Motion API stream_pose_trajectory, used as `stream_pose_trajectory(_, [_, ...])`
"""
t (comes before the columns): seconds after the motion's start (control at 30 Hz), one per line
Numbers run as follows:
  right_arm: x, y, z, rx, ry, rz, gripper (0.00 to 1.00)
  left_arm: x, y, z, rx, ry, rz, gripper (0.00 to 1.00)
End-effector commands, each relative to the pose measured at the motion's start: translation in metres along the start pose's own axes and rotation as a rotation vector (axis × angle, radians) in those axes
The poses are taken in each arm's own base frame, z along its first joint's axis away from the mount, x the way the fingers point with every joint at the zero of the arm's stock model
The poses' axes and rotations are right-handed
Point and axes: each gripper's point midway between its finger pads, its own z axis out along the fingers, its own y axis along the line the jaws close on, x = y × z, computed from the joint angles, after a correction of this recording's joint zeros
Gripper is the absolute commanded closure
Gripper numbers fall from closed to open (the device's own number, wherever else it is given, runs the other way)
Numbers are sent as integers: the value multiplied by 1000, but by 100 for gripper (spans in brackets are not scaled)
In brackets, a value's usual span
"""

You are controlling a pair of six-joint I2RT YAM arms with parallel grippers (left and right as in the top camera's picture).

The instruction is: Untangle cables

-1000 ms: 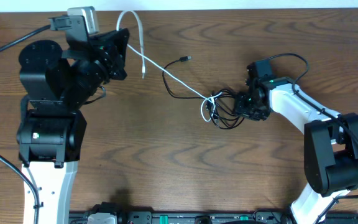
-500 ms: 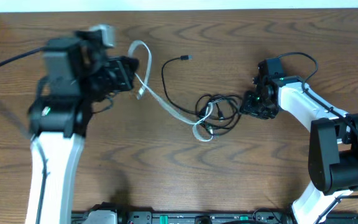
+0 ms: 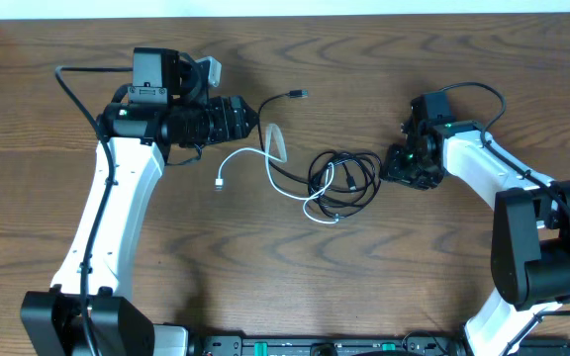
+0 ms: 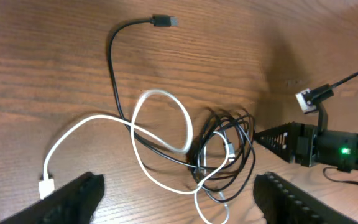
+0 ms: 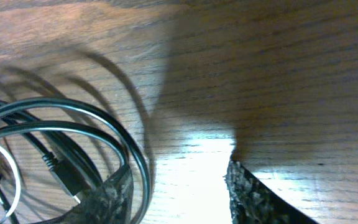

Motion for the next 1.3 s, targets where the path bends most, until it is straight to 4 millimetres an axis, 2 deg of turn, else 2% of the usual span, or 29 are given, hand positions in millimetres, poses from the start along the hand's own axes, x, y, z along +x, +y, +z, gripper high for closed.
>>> stream_pose_trajectory(0.0, [5, -11, 8, 40, 16, -5, 49, 5, -15, 0, 42, 11, 132, 16])
stream_pose_trajectory(0.17, [3, -10, 8, 37, 8, -6, 46, 26, -51, 18, 96, 69, 318, 17])
stream_pose_trajectory(0.27, [2, -10, 8, 35, 5, -7, 46, 41, -70, 38, 104, 115, 390, 26])
stream_pose_trajectory(0.33, [2, -10, 8, 35, 5, -7, 45, 52, -75, 56, 82, 154, 424, 31])
stream_pose_trajectory(0.47, [2, -10, 8, 36, 7, -7, 45, 77, -80, 94, 68, 245, 496, 34])
stream_pose_trajectory(0.6, [2, -10, 8, 36, 6, -7, 45, 92, -72, 130, 7, 297, 533, 36])
stream_pose_trajectory(0.83, [3, -10, 8, 37, 10, -6, 45, 105, -76, 171, 31, 313, 570, 36])
stream_pose_trajectory(1.03, [4, -10, 8, 38, 13, -6, 45, 118, -60, 197, 12, 364, 555, 44])
stream_pose_trajectory(1.2, [4, -11, 8, 39, 14, -6, 45, 128, -54, 206, 4, 399, 529, 47])
stream_pose_trajectory(1.27, [4, -10, 8, 39, 14, -6, 45, 129, -55, 207, 6, 400, 531, 51])
